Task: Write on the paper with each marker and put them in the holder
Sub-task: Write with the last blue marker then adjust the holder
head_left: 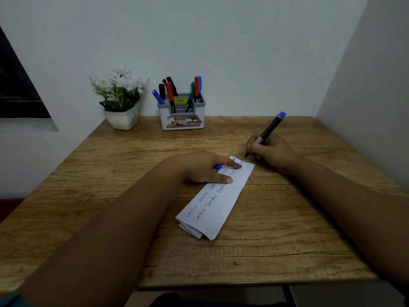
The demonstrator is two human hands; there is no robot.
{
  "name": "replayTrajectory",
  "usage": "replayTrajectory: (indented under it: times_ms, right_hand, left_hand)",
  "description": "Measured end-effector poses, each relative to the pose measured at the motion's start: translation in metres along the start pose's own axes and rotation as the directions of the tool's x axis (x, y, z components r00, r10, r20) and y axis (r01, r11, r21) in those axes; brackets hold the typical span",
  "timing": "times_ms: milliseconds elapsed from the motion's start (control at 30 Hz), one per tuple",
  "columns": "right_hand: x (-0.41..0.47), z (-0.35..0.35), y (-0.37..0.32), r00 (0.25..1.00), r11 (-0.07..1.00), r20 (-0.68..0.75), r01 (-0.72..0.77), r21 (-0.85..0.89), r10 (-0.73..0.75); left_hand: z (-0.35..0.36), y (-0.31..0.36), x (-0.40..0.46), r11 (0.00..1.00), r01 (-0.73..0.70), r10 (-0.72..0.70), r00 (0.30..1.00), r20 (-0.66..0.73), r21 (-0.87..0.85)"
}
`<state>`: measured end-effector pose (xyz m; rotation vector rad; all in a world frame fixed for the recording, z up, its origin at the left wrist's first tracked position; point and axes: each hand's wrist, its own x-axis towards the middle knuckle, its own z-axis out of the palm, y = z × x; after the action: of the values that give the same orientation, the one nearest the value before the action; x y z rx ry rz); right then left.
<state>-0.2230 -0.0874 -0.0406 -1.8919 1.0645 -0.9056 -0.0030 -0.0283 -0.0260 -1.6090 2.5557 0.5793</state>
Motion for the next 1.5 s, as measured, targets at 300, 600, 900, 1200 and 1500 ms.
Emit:
replayTrajectory:
  times_ms: [300, 600, 900, 1200, 1500]
  right_hand:
    - [-0.009, 0.021, -0.024, 0.976, 0.992, -0.219, 0.022, 0.123, 0.005]
    - [-0.02, 0.044, -0.041, 0.883, 0.606, -0.089, -0.239, 0.759, 0.46]
    - [-0.022, 0.05, -0.037, 0.94, 0.683, -0.077, -0.184, 0.707, 0.333]
    - [-0.025, 0.043, -0.035, 0.964, 0.603, 0.015, -0.179, 0.777, 0.266]
    - [-0.029, 0.051, -0.041, 0.988, 0.74, 0.064, -0.148, 0.656, 0.141]
  left_hand:
    - [0.005, -0.006, -0.002, 0.993, -0.034, 0.017, 0.989, -0.146, -0.116]
    - [0.004, 0.002, -0.014, 0.933, -0.064, -0.061, 0.941, -0.332, -0.353]
    - [0.004, 0.016, -0.025, 0.658, -0.148, -0.187, 0.918, -0.35, -0.738]
    - [0.004, 0.016, -0.027, 0.764, -0.155, -0.101, 0.93, -0.354, -0.626]
    - [0.007, 0.017, -0.024, 0.811, -0.166, -0.152, 0.867, -0.475, -0.561]
